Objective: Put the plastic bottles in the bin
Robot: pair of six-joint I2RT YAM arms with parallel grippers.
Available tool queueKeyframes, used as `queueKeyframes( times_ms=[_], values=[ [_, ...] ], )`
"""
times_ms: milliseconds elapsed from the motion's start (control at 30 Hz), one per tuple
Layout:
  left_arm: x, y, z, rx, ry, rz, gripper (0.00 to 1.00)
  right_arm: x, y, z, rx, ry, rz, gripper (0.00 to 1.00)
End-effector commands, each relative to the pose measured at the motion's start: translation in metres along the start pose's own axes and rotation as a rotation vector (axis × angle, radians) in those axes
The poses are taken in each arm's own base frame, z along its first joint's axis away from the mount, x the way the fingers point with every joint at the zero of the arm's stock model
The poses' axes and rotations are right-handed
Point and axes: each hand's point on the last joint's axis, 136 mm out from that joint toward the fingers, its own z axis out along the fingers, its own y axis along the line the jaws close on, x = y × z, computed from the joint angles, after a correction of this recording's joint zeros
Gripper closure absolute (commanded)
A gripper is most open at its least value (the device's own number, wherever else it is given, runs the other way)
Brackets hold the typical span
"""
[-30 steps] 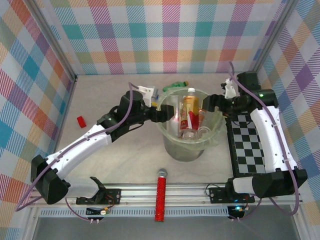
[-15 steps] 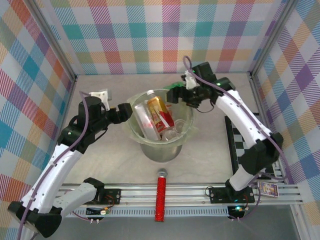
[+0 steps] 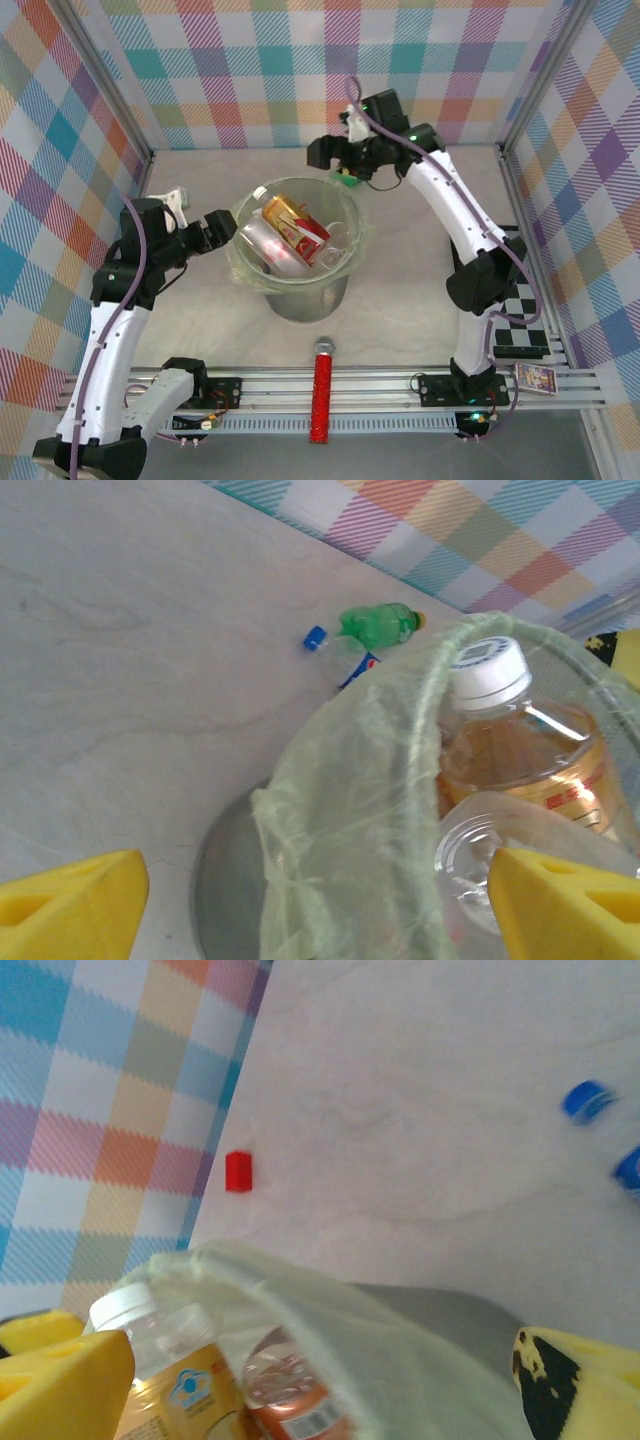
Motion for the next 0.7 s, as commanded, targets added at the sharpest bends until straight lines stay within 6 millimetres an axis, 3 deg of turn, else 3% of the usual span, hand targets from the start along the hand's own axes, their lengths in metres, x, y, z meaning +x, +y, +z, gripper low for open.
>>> queueKeyframes(
  times_ms=[0,167,367,533,667],
  values=[
    [-0.013,-0.022,-0.006,0.090,-0.002,-0.006,0.12,-0.033,-0.026,-0.030,-0.005,-0.108,0.089,0.02],
    [-0.014,-0.029,0.000,0.122,0.038,-0.030,0.11,-0.064,-0.106,-0.023,0.154,-0.205,0.262,0.01],
    [0.002,-0.022,-0.002,0.075,0.137,-0.063,0.10,-0.074,-0.182,0.006,0.381,-0.297,0.521,0.01],
    [0.012,-0.032,-0.007,0.126,0.190,-0.086,0.11,-0.071,-0.215,0.041,0.432,-0.271,0.654,0.01],
    [0.021,-0.031,-0.003,0.140,0.233,-0.106,0.13,-0.071,-0.226,0.068,0.413,-0.264,0.695,0.01]
  ],
)
